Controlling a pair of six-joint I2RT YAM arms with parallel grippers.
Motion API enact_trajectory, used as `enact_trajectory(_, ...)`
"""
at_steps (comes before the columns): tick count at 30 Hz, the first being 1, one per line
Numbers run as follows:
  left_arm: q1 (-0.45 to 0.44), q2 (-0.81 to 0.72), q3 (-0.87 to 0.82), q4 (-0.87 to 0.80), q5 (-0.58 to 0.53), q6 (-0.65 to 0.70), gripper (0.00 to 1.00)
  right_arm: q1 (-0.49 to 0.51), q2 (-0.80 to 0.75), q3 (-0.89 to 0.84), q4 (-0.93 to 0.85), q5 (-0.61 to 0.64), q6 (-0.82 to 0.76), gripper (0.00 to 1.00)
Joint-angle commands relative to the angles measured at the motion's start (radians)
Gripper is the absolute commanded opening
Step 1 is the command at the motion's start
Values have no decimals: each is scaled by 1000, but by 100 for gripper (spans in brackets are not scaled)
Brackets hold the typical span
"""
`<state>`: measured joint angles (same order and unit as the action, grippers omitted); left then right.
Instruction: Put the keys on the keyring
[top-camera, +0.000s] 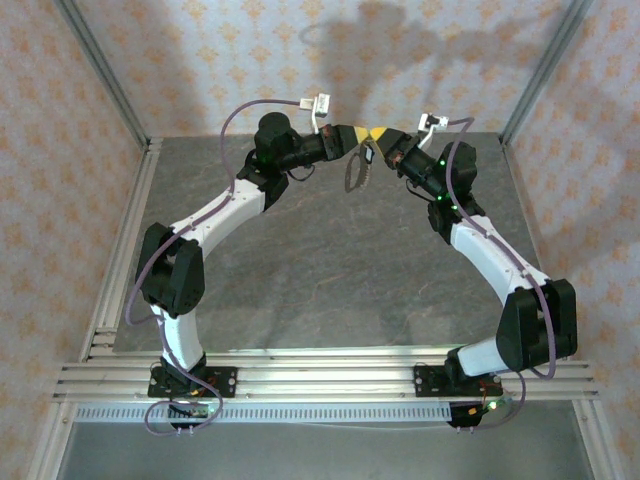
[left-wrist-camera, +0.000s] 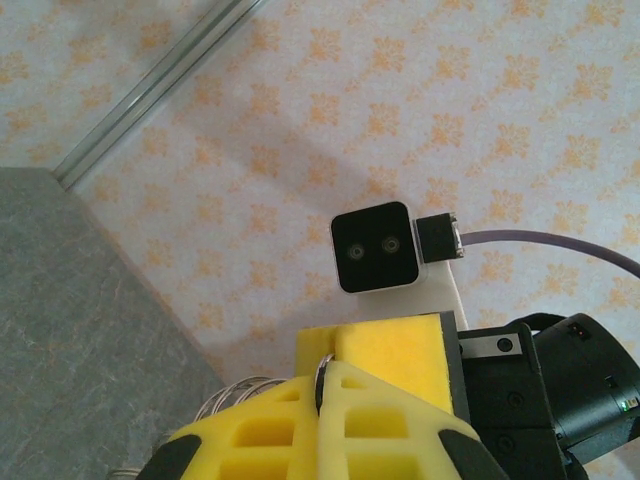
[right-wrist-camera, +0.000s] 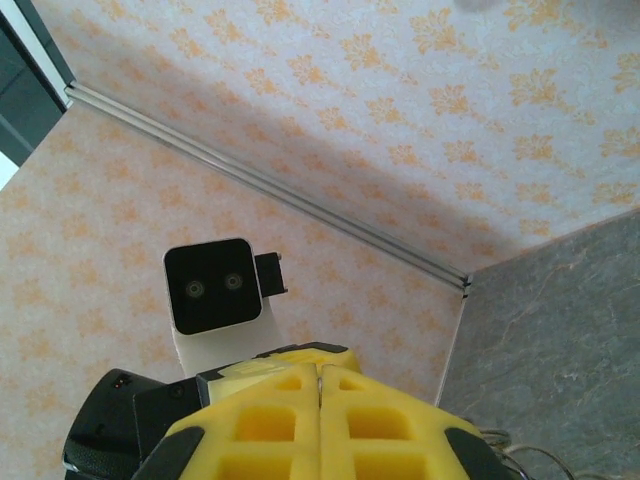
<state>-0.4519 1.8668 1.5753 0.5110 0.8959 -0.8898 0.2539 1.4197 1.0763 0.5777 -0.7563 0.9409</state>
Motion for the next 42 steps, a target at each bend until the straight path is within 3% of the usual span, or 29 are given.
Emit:
enact_trajectory(1,-9,-57,15,29,-3,20,0,6,-19,53,-46,-38,-81,0)
enact_trajectory(2,-8,-66,17,-1,-8,40,0,4,-28,67,-92,-39,-126,0)
enact_trajectory(3,-6,-77,18,-33,-17,62,8,-1,-35,82,-136,-45,-166,0)
enact_trajectory(5,2,-114,10,-104,-41,125,37,-21,-60,118,-237,-55,-262,0)
enact_trajectory(7,11,-149,-8,-140,-61,168,52,-44,-73,146,-304,-73,-331,0)
enact_trajectory(11,32,-187,-19,-180,-63,212,61,-79,-80,189,-364,-140,-413,0)
enact_trajectory(22,52,-172,30,-301,19,313,62,-86,-59,335,-606,-303,-671,0)
enact_trajectory(34,43,-147,75,-284,144,318,40,-85,-53,357,-693,-396,-728,0)
enact_trajectory(42,-2,-120,138,-379,205,405,38,-86,-53,355,-686,-437,-720,0)
